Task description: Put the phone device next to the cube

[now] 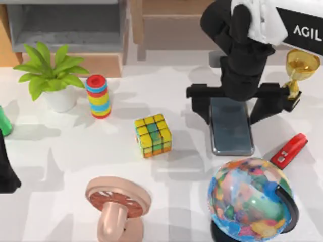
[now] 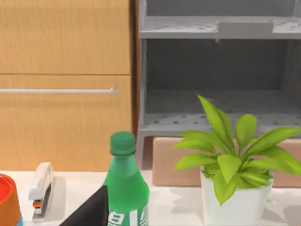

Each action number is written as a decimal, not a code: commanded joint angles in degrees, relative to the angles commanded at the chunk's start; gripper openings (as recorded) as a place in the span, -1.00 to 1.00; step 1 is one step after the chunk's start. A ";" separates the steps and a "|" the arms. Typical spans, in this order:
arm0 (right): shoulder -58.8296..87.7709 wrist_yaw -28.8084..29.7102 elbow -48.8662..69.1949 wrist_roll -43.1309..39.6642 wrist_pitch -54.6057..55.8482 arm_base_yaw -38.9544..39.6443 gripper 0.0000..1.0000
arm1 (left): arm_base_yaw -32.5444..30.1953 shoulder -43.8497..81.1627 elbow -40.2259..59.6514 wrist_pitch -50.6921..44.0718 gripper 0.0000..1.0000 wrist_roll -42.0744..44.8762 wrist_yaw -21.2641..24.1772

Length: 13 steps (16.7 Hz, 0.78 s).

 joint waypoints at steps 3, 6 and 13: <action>-0.31 -0.29 0.30 0.18 0.10 -0.07 -1.00 | 0.00 0.00 0.00 0.00 1.00 0.00 0.00; -0.75 -0.85 0.72 0.40 0.23 -0.09 -1.00 | 0.00 0.00 0.00 0.00 1.00 0.00 0.00; -1.71 -3.33 1.37 1.00 0.31 0.10 -1.00 | 0.00 0.00 0.00 0.00 1.00 0.00 0.00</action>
